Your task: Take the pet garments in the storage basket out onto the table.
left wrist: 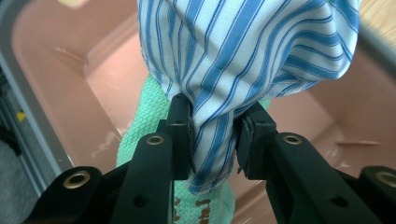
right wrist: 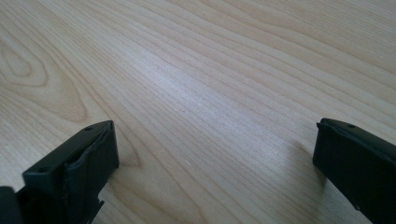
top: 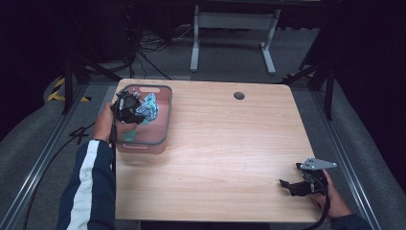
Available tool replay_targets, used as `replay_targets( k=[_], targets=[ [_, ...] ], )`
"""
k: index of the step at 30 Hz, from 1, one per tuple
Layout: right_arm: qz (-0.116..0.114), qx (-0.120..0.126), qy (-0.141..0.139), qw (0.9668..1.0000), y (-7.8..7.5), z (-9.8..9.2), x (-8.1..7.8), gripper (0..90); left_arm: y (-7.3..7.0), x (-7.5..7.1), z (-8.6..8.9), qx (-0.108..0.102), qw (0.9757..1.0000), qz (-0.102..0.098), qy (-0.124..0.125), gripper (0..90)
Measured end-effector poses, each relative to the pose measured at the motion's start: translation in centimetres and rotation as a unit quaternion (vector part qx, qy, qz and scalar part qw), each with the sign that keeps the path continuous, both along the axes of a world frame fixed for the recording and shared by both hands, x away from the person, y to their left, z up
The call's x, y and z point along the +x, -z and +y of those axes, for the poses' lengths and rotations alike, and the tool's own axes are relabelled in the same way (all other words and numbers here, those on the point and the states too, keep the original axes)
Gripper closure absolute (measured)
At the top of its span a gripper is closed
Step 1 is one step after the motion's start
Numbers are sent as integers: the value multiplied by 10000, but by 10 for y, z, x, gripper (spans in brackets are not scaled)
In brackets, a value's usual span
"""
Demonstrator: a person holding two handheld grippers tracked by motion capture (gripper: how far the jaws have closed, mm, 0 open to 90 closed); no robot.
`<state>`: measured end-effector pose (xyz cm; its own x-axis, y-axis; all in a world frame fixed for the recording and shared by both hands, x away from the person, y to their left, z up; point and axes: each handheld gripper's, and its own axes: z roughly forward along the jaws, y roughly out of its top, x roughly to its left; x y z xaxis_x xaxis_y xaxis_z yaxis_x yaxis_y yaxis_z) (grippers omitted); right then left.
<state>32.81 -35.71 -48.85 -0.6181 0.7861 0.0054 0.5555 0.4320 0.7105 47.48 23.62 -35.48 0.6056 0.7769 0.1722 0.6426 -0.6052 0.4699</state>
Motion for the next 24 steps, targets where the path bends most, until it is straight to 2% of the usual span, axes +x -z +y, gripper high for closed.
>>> replay_targets(
  k=[1, 8, 11, 14, 16, 17, 19, 21, 24],
  targets=[
    [1, 1, 0, 10000, 0, 0, 0, 6, -4, -4, 1, -117, 9999, -71, 21, 700],
    [-3, 2, 1, 10000, 0, 0, 0, 6, -21, -18, 2, -291, 9984, -467, 97, 700],
    [1, 1, 0, 10000, 0, 0, 0, 6, -30, -24, 2, -402, 9969, -655, 155, 700],
    [-2, 2, 1, 10000, 0, 0, 0, 6, -36, -28, 2, -383, 9964, -743, 163, 701],
    [0, 9, 1, 10000, 0, 0, 0, 6, -44, -33, 2, -491, 9948, -867, 201, 701],
    [-1, 8, -1, 10000, 0, 0, 0, 6, -47, -35, 1, -438, 9946, -913, 226, 701],
    [-4, 5, -2, 10000, 0, 0, 0, 6, -51, -39, -1, -468, 9930, -1064, 216, 700],
    [-2, 8, -2, 10000, 0, 0, 0, 6, -55, -42, -3, -484, 9924, -1107, 235, 701],
    [-3, 8, -2, 10000, 0, 0, 0, 6, -60, -48, -9, -579, 9900, -1233, 361, 701]
  ],
)
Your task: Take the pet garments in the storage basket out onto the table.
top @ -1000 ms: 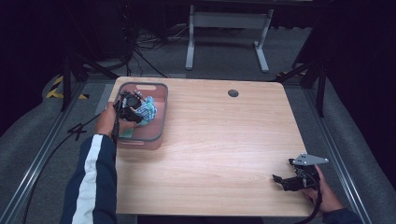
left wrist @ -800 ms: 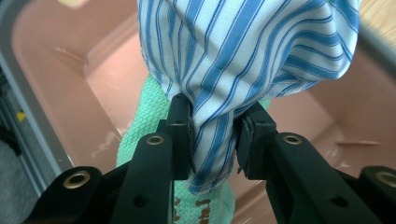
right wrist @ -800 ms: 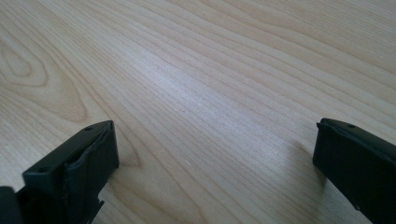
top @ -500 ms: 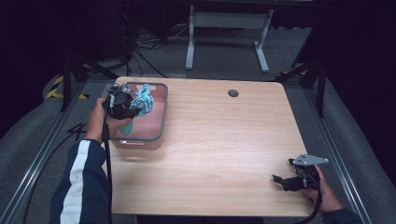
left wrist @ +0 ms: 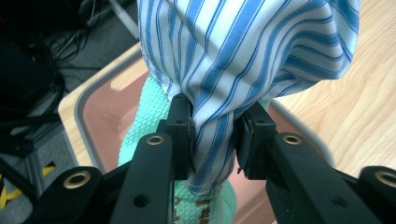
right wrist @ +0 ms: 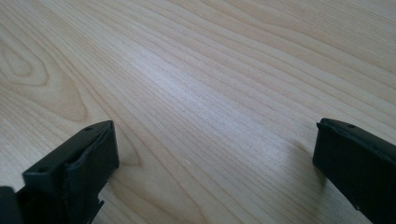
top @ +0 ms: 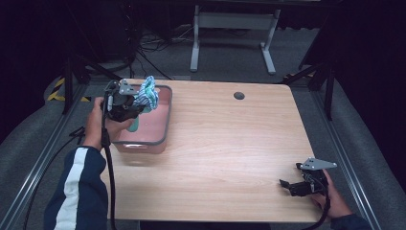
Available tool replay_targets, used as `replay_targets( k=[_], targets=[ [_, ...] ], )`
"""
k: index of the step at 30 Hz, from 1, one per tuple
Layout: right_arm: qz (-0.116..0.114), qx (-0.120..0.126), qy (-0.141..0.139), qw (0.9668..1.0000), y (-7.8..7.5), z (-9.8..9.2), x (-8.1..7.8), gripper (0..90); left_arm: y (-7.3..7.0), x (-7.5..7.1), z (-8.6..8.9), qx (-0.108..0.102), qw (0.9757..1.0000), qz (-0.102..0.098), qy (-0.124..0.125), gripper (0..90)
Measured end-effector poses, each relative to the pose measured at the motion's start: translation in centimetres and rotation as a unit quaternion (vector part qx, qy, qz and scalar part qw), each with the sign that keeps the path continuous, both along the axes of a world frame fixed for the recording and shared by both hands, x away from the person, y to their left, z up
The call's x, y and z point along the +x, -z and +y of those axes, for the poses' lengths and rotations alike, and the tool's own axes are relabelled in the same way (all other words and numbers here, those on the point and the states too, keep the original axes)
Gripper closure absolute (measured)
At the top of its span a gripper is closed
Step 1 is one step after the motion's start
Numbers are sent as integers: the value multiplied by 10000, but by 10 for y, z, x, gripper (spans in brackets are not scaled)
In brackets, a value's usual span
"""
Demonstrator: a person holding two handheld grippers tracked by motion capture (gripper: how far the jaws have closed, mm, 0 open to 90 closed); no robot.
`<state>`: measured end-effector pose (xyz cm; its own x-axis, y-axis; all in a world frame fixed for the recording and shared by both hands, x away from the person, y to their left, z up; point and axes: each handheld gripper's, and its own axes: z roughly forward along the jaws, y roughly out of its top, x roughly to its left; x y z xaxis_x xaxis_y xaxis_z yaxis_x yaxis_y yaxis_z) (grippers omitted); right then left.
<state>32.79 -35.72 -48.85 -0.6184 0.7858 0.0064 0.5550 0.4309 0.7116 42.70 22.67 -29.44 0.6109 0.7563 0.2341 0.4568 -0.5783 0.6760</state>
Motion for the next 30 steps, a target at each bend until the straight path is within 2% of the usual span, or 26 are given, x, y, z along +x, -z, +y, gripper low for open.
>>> replay_targets(
  k=[1, 13, 16, 20, 30],
  targets=[
    [0, -6, 0, 10000, 0, 0, 0, 6, -1, -2, -2, -59, 10000, -4, 34, 701],
    [1, -1, 1, 10000, 0, 0, 0, 6, -16, -13, -35, -108, 9986, -173, 487, 700],
    [1, 0, 0, 10000, 0, 0, 0, 6, -19, -16, -48, -105, 9975, -204, 665, 701],
    [1, 1, 0, 10000, 0, 0, 0, 6, -21, -18, -66, 27, 9955, -207, 924, 701],
    [0, -2, -1, 10000, 0, 0, 0, 6, -18, -19, -102, 4, 9910, -220, 1317, 700]
  ],
)
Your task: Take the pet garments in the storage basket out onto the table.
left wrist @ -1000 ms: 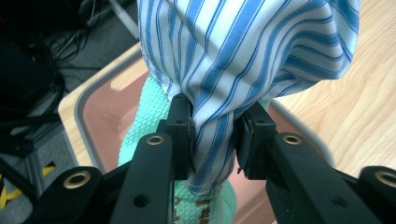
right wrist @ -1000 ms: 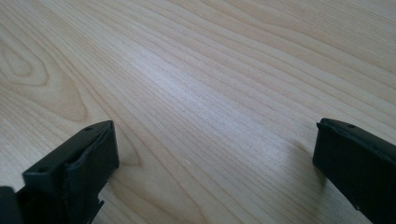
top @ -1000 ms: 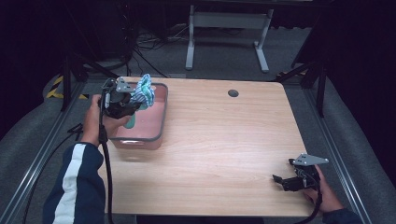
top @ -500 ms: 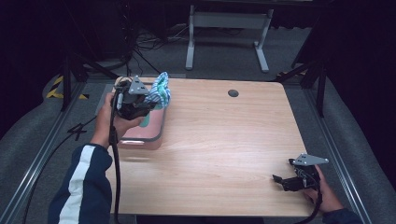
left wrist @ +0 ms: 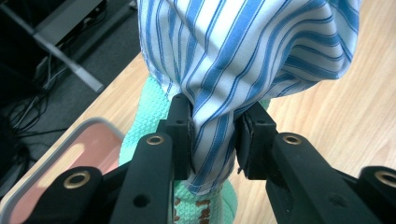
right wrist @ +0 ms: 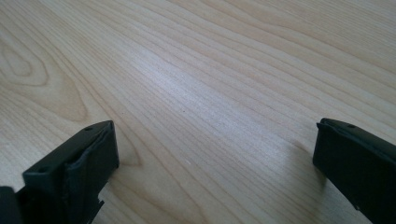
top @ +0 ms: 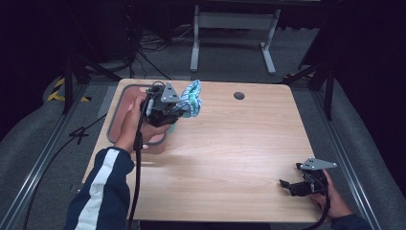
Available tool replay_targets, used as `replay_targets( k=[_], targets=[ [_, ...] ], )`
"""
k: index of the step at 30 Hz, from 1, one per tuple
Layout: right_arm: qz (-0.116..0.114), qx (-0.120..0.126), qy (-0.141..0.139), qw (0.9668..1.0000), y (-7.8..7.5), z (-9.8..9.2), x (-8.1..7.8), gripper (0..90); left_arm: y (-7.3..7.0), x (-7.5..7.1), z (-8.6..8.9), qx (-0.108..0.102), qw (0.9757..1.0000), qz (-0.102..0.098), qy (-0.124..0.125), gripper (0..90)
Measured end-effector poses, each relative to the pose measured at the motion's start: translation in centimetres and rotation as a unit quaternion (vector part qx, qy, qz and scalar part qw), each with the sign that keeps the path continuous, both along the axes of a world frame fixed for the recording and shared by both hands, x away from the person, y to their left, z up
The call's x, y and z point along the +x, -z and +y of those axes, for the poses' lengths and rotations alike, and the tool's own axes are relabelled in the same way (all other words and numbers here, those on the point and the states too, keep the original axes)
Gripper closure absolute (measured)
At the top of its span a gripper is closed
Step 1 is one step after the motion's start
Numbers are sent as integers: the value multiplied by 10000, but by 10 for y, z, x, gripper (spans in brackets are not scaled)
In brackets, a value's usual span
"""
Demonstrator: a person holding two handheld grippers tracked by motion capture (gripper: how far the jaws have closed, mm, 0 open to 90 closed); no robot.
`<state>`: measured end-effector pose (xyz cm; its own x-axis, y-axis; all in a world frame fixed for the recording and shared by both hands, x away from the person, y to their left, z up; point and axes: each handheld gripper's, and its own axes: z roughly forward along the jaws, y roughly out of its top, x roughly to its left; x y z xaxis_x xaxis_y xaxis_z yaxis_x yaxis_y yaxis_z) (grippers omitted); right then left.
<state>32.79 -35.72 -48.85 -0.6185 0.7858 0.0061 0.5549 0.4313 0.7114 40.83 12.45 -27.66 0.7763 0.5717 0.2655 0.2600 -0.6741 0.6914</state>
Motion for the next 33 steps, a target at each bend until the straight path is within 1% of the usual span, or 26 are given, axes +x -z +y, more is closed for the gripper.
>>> replay_targets(
  k=[5, 6, 11, 12, 13, 14, 15, 16, 18, 21, 23, 26, 28, 32, 33],
  targets=[
    [2, 1, -4, 10000, 0, 0, 0, 6, 3, 0, -18, 18, 9998, 35, 217, 700],
    [2, 1, -5, 10000, 0, 0, 0, 6, 4, 0, -21, 46, 9995, 73, 297, 700],
    [1, 0, -6, 10000, 0, 0, 0, 6, 16, 2, -43, 25, 9985, 170, 523, 700],
    [1, 0, -6, 10000, 0, 0, 0, 6, 16, 2, -43, 25, 9985, 170, 523, 700],
    [0, 1, -6, 10000, 0, 0, 0, 6, 20, 3, -50, 31, 9981, 224, 579, 700],
    [0, 1, -6, 10000, 0, 0, 0, 6, 20, 3, -50, 31, 9981, 224, 579, 700],
    [1, 0, -7, 10000, 0, 0, 0, 6, 24, 3, -56, 29, 9977, 279, 620, 700],
    [1, 1, -7, 10000, 0, 0, 0, 6, 26, 4, -60, 69, 9973, 301, 669, 700],
    [4, 1, -6, 10000, 0, 0, 0, 6, 32, 5, -67, 35, 9968, 366, 713, 700],
    [-9, 5, -9, 10000, 0, 0, 0, 6, 39, 6, -77, 82, 9957, 447, 805, 700],
    [-9, 4, -10, 10000, 0, 0, 0, 6, 45, 7, -82, 42, 9950, 538, 835, 700],
    [-9, 5, -10, 10000, 0, 0, 0, 6, 56, 9, -91, 115, 9939, 643, 885, 699],
    [-8, 5, -10, 10000, 0, 0, 0, 6, 65, 10, -97, 167, 9928, 760, 906, 699],
    [-9, 4, -10, 10000, 0, 0, 0, 6, 77, 13, -102, 224, 9917, 883, 910, 698],
    [-11, 4, -10, 10000, 0, 0, 0, 6, 80, 13, -104, 253, 9911, 927, 923, 698]
  ],
)
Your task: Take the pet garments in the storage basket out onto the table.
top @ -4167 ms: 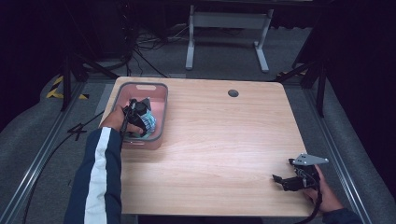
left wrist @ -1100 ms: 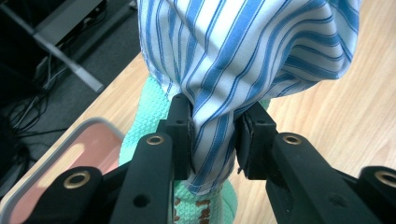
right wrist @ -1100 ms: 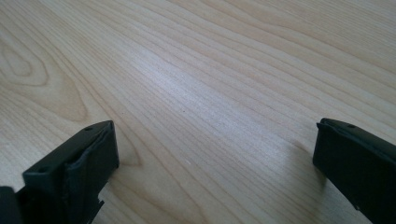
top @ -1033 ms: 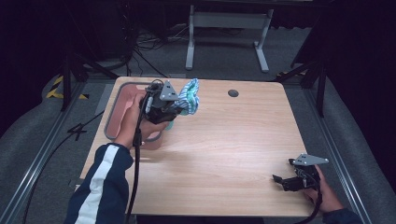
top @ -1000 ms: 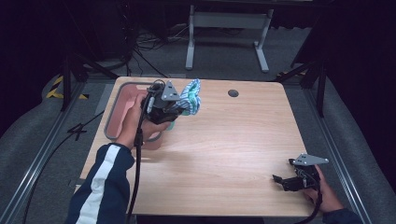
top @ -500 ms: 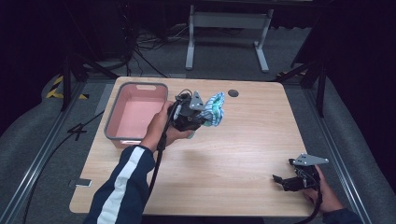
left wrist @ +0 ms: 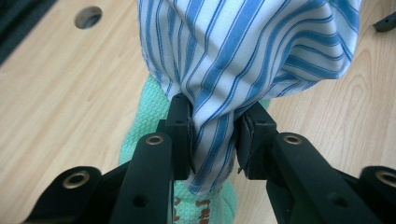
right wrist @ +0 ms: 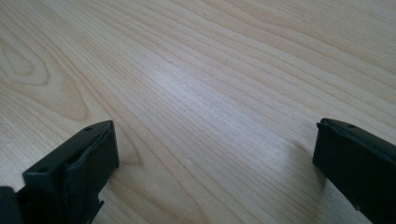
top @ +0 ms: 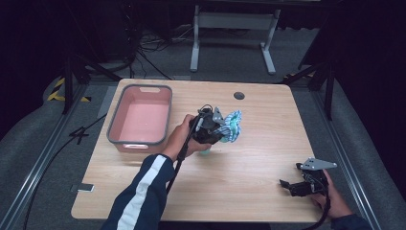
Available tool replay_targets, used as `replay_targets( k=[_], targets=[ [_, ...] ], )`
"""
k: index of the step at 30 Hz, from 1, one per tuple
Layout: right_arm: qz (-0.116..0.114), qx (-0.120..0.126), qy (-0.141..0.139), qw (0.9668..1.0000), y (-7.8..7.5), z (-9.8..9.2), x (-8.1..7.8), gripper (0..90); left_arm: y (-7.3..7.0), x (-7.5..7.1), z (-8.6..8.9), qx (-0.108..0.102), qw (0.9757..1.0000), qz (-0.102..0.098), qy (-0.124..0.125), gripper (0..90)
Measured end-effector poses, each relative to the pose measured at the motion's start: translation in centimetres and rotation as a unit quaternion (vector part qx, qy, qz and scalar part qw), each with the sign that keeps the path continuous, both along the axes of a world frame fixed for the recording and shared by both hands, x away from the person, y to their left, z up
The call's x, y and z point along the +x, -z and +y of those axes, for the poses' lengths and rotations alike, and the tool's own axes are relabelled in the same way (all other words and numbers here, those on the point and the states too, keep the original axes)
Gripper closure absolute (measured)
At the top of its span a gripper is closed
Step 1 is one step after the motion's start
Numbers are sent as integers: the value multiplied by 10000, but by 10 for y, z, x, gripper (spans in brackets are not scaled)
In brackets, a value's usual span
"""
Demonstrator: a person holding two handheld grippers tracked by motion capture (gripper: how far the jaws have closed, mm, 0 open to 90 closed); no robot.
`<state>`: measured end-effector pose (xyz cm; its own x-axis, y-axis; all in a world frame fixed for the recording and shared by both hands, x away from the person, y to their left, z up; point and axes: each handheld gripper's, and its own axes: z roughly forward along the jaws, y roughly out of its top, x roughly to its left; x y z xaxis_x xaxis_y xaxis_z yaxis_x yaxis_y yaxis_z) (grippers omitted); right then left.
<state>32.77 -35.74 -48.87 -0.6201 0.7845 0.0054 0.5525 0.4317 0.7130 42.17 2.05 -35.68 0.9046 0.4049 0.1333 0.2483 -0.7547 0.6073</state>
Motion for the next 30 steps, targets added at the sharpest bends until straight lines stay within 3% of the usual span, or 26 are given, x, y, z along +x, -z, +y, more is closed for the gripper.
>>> replay_targets(
  k=[7, 14, 17, 19, 23, 30],
  targets=[
    [0, -3, 0, 10000, 0, 0, 0, 6, 24, 3, -10, 113, 9995, 293, -54, 691],
    [1, 0, 0, 10000, 0, 0, 0, 6, 44, 7, -16, 282, 9985, 438, -183, 665],
    [1, 0, 1, 10000, 0, 0, 0, 6, 50, 7, -18, 278, 9981, 546, -108, 629],
    [2, 1, 1, 10000, 0, 0, 0, 6, 52, 7, -18, 258, 9982, 533, -92, 616],
    [1, 0, 0, 10000, 0, 0, 0, 6, 54, 5, -21, 289, 9978, 583, -115, 502],
    [2, -1, -1, 10000, 0, 0, 0, 6, 47, -5, -14, 322, 9984, 454, -54, 426]
  ],
)
